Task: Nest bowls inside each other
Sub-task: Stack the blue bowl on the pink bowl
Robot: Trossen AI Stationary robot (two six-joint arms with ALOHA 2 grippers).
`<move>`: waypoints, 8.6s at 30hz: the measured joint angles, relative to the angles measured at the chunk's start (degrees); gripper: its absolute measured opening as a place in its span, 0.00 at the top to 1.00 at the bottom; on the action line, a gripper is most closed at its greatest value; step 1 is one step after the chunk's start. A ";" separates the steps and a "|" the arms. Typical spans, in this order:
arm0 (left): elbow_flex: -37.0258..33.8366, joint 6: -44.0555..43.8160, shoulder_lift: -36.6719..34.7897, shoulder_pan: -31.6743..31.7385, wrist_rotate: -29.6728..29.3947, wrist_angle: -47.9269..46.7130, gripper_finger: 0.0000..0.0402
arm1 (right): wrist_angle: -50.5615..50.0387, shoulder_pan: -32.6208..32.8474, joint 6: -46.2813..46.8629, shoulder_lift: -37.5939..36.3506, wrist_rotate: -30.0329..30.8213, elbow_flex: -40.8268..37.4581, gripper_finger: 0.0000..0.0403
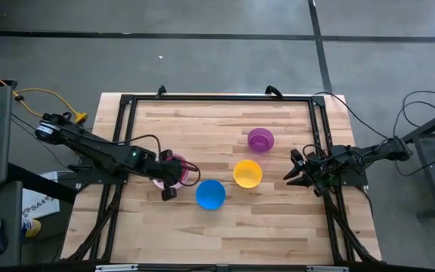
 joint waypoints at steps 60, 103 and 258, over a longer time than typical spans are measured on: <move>5.86 12.50 19.92 -3.83 9.12 19.59 0.64 | 0.01 -0.02 -0.01 0.00 0.00 0.02 0.77; 31.84 11.08 38.74 -4.31 11.67 -5.31 0.64 | 0.01 -0.02 0.01 0.00 0.00 0.02 0.77; 12.49 -14.71 16.98 -4.17 -2.69 -21.97 1.00 | 0.03 -0.01 0.01 0.76 -0.07 0.00 0.77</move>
